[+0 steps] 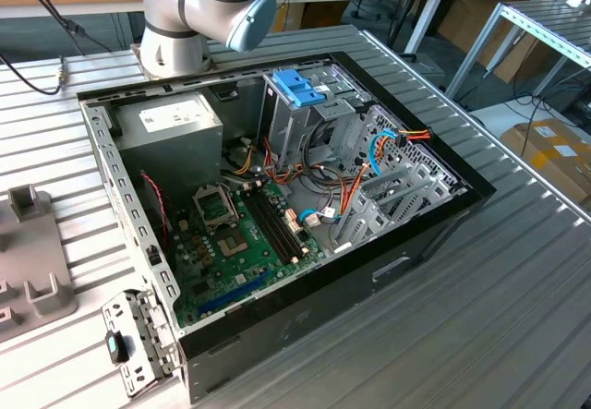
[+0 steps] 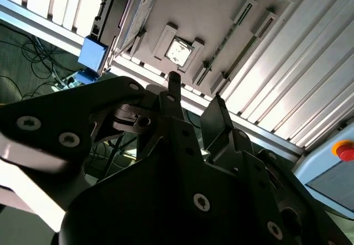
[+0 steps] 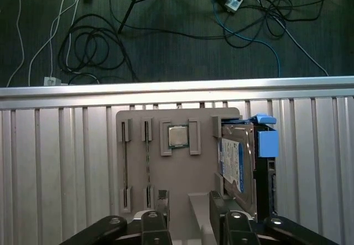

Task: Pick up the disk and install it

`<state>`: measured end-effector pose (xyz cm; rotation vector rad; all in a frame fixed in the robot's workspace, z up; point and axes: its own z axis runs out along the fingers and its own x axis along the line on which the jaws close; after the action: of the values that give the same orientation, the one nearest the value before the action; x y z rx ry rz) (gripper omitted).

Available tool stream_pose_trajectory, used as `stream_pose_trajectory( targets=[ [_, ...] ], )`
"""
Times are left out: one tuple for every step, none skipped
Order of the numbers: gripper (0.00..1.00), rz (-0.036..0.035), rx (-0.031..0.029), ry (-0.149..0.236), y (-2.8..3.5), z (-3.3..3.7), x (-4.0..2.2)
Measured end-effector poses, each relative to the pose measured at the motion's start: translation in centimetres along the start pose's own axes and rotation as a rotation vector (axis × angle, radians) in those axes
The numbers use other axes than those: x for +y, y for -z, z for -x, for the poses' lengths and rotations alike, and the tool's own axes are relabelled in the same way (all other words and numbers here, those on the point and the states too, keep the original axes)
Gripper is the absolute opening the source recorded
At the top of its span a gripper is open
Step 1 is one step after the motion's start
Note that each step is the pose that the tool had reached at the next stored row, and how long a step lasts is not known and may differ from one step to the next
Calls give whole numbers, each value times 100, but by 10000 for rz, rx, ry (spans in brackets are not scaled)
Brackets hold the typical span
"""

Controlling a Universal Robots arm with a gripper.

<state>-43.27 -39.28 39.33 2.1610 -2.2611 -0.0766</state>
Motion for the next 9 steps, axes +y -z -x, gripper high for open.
stream_pose_trajectory(
  targets=[
    [42,0,0,0,0,0,0],
    [42,0,0,1,0,0,0],
    [42,0,0,1,0,0,0],
    [42,-1,0,1,0,0,0],
    [42,0,0,1,0,0,0],
    [42,0,0,1,0,0,0],
    [42,0,0,2,0,0,0],
    [42,0,0,2,0,0,0],
    [42,-1,0,1,-1,2,0]
  ],
)
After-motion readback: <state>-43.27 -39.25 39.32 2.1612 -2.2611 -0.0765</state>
